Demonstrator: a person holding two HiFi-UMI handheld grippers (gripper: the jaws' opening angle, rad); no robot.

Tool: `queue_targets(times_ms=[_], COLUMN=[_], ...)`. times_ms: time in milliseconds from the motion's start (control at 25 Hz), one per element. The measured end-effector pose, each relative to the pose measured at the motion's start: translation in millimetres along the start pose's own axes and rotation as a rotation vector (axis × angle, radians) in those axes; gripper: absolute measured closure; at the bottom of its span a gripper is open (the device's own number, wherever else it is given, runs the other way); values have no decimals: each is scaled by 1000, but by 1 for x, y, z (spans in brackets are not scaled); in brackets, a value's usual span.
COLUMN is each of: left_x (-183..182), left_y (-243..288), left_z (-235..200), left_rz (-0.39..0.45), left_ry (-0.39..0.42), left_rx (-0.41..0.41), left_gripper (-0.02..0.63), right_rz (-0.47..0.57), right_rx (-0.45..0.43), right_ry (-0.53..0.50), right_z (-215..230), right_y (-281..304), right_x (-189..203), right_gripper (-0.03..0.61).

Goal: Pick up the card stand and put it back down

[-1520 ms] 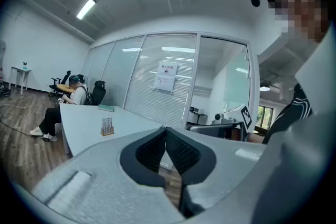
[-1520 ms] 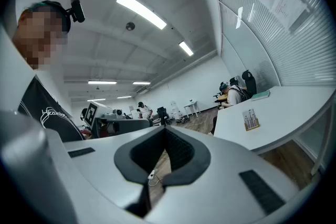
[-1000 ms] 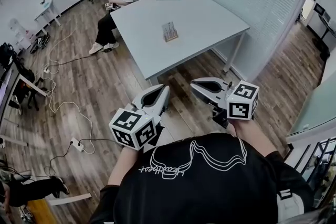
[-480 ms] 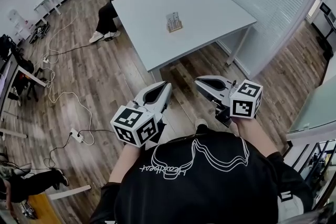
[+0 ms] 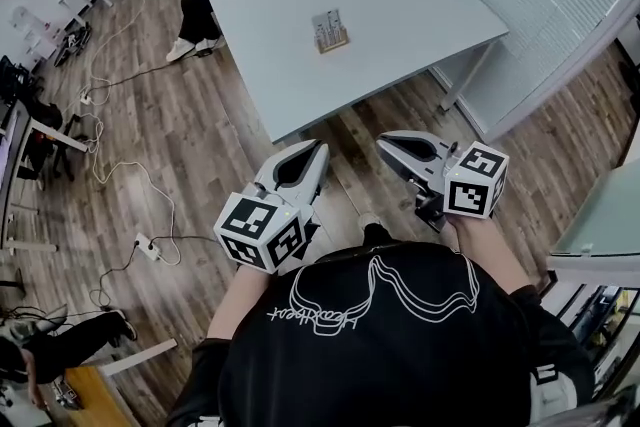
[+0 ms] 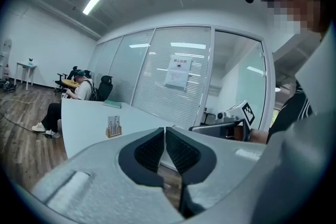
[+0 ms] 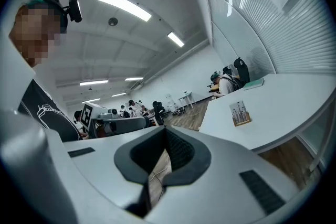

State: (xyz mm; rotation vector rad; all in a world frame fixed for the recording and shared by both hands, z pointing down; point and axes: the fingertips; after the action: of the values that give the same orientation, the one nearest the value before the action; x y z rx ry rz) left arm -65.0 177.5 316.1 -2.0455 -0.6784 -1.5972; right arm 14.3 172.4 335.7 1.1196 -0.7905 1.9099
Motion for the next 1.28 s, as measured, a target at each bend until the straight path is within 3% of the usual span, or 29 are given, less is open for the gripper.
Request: queue_targets(times_ms=[440,840,1120,1280], left_x=[21,53,89,106], left_y=[152,205,229,248], left_z=[-75,-159,-221,-251], left_rz=[-45,-73,-154,-206], left_ry=[-43,-88,-134,-145], left_rx=[-48,-146,-172,-179], left_gripper=[597,519,479,477], right_rz=[-51,-99,-146,-167], right_rx=[-2,10,46,90], right_ry=[-21,-31,-13,8], right_z=[152,249,299,334], right_y=[40,81,119,137], right_x=[-49,-43,-21,-13], right_gripper=[572,572,571,522])
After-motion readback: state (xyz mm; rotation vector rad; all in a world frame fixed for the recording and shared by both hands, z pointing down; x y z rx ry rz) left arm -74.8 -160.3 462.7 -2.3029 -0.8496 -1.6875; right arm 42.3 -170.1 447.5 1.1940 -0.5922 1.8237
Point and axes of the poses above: the fingertips, and each gripper's own axes: y forward along the fingers, z to its right, x out of its underside, and after that the axes turned 14 degrees about z, right-handed
